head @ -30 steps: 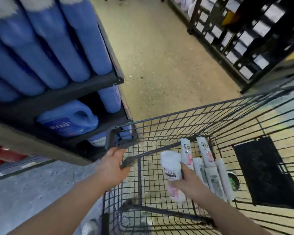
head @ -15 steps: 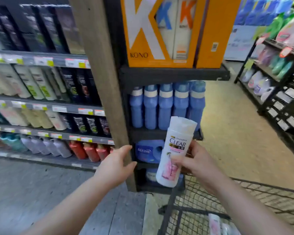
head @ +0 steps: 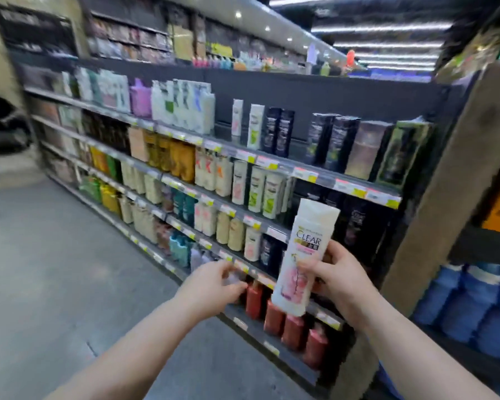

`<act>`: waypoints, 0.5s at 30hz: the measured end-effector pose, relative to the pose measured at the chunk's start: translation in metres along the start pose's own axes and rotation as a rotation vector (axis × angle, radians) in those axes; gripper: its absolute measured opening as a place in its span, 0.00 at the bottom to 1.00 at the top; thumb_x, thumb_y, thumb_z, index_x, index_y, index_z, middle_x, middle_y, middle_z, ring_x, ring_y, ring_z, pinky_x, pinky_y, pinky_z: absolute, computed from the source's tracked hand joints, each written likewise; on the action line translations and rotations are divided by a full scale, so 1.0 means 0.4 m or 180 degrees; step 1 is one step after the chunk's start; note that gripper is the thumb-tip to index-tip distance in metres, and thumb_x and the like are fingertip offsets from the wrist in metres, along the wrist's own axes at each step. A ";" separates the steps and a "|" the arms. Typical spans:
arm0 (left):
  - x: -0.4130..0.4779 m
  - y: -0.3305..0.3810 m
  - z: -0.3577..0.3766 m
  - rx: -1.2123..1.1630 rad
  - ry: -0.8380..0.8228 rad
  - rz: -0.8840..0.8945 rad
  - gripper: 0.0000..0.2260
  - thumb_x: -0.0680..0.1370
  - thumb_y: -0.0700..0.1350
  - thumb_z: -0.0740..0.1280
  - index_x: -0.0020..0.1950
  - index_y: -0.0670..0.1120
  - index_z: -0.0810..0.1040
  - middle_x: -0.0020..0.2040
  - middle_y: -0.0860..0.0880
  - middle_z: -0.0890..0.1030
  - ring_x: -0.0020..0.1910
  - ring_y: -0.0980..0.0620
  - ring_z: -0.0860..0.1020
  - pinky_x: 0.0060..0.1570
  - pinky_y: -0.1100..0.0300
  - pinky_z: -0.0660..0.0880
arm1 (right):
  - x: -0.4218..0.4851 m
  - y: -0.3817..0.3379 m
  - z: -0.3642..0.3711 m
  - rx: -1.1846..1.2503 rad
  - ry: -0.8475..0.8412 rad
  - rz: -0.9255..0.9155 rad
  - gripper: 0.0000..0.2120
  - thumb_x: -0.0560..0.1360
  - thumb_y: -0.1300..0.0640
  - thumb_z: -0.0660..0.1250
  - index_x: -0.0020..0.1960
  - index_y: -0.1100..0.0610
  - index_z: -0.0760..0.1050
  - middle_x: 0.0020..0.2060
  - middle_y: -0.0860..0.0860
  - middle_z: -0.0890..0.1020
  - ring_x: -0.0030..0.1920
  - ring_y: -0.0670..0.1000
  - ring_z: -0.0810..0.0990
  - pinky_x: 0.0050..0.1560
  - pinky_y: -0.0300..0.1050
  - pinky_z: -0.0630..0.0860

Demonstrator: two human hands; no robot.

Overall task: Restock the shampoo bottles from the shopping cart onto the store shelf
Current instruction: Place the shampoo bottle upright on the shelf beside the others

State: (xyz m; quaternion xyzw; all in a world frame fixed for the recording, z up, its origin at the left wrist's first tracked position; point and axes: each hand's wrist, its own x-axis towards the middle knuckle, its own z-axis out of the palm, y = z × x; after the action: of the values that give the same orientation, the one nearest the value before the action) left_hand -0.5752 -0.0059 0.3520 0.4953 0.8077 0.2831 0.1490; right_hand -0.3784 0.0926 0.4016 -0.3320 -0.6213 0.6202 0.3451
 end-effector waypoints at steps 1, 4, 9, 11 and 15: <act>0.008 -0.042 -0.036 -0.0023 0.0062 -0.0051 0.17 0.73 0.56 0.68 0.58 0.49 0.76 0.50 0.50 0.80 0.53 0.50 0.78 0.53 0.56 0.74 | 0.023 -0.008 0.056 0.0031 -0.0060 -0.0021 0.13 0.70 0.71 0.68 0.51 0.57 0.76 0.41 0.51 0.83 0.39 0.50 0.81 0.35 0.43 0.78; 0.040 -0.144 -0.120 -0.0053 0.0148 -0.0176 0.21 0.69 0.62 0.65 0.55 0.50 0.77 0.50 0.51 0.82 0.52 0.50 0.79 0.52 0.56 0.75 | 0.084 -0.029 0.190 0.0105 -0.0112 -0.0004 0.14 0.70 0.71 0.69 0.52 0.58 0.77 0.42 0.52 0.84 0.37 0.48 0.82 0.31 0.40 0.77; 0.105 -0.276 -0.209 0.0020 0.0267 -0.0388 0.15 0.74 0.58 0.66 0.52 0.48 0.78 0.48 0.50 0.81 0.51 0.50 0.78 0.50 0.58 0.74 | 0.204 -0.053 0.339 -0.0122 -0.0182 -0.0043 0.17 0.68 0.68 0.71 0.55 0.57 0.77 0.49 0.55 0.84 0.49 0.57 0.83 0.49 0.56 0.80; 0.138 -0.327 -0.234 -0.0008 0.0290 -0.0476 0.13 0.75 0.57 0.65 0.50 0.49 0.77 0.46 0.52 0.79 0.50 0.50 0.77 0.49 0.59 0.74 | 0.258 -0.059 0.388 -0.0191 -0.0218 -0.0034 0.16 0.69 0.68 0.71 0.55 0.57 0.77 0.49 0.56 0.84 0.49 0.57 0.83 0.52 0.58 0.79; 0.229 -0.431 -0.278 -0.0001 0.0260 -0.0598 0.12 0.74 0.57 0.65 0.51 0.51 0.78 0.47 0.53 0.80 0.49 0.51 0.78 0.50 0.59 0.74 | 0.394 -0.051 0.483 -0.0257 -0.0306 -0.0081 0.15 0.71 0.68 0.69 0.56 0.58 0.77 0.50 0.56 0.84 0.50 0.58 0.83 0.52 0.60 0.79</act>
State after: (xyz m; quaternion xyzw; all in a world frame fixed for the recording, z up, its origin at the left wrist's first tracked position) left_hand -0.7992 -0.0194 0.3398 0.4055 0.8559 0.2879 0.1419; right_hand -0.6260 0.1204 0.4261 -0.3076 -0.6658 0.6055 0.3090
